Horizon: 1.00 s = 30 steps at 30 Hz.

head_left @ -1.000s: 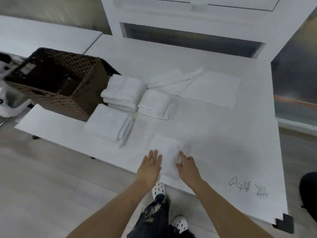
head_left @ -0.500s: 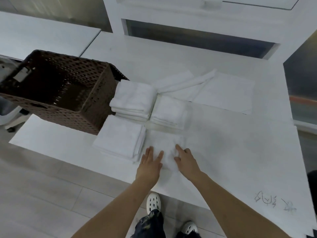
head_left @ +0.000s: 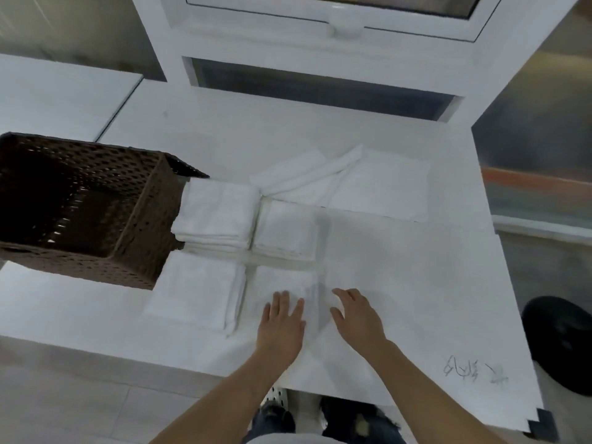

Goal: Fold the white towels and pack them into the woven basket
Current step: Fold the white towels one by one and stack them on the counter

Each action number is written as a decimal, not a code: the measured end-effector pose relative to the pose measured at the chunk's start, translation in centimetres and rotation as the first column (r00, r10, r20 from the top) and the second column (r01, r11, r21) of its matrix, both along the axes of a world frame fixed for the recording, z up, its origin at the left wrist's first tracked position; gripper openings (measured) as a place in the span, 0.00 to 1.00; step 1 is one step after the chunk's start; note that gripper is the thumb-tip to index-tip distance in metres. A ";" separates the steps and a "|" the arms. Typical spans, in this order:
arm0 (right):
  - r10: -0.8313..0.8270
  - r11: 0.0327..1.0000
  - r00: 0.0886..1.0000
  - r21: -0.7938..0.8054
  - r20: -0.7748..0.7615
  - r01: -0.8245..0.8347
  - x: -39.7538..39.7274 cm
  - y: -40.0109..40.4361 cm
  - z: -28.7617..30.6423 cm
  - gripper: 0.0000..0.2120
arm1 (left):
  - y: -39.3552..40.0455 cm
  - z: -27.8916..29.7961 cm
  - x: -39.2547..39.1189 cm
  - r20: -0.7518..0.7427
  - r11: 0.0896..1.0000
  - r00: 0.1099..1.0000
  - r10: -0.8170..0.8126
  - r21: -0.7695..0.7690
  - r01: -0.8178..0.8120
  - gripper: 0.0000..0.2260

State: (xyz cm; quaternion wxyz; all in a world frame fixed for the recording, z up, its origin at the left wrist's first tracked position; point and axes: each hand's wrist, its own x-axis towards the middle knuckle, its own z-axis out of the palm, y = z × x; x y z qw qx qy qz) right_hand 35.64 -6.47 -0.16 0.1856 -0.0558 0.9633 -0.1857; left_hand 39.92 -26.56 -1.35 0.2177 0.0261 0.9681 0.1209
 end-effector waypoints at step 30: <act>-0.146 0.984 0.989 0.104 -0.004 0.146 -19.0 30.8 -8.2 0.34 | 31.0 -6.6 -36.0 -0.144 0.981 0.988 -0.061 0.175 0.086 0.21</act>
